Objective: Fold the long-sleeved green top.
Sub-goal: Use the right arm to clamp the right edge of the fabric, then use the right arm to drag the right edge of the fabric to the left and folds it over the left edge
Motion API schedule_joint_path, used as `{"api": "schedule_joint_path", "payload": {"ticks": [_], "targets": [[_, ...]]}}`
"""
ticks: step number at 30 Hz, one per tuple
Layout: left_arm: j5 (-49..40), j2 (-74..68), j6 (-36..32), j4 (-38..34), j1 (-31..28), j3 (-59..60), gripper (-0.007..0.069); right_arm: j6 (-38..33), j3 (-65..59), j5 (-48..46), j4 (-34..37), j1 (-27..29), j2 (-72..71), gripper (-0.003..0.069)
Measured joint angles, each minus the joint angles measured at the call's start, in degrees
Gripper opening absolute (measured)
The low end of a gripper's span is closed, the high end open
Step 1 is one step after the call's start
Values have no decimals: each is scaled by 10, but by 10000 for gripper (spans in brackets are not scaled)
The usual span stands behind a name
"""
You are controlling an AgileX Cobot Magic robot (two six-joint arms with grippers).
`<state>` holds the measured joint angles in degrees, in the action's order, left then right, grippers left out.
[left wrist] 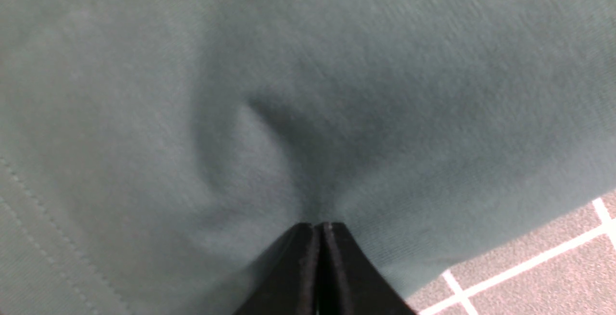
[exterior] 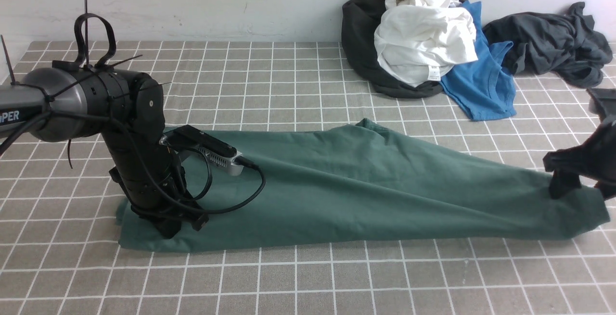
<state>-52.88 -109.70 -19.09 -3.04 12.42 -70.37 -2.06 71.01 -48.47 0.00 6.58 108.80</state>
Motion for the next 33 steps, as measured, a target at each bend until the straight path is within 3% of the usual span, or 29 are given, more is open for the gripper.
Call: {"api": "schedule_joint_path", "payload": {"ticks": [7,11,16,18,19,20,21,29,33], "targets": [[-1,0,0,0,0,0,-7,-1,1,5,7,0,38,532],[-1,0,0,0,0,0,-7,-22,1,5,21,0,38,501],[-13,0,0,2,0,-11,-7,-63,0,-2,34,-7,21,309],[-29,0,0,3,0,-27,-7,-78,0,-4,35,-8,5,185],[-30,0,0,3,0,-27,-7,-80,0,-4,35,-8,3,174],[-46,2,0,4,0,-43,-7,-89,0,-5,33,-8,-9,90],[-55,5,0,4,0,-49,-7,-93,0,-8,28,-8,-19,68],[-125,116,0,5,0,-84,-7,-50,-5,-46,-76,11,-159,68],[-128,196,0,6,0,-84,-7,-47,6,-56,-68,-1,-241,68]]}}
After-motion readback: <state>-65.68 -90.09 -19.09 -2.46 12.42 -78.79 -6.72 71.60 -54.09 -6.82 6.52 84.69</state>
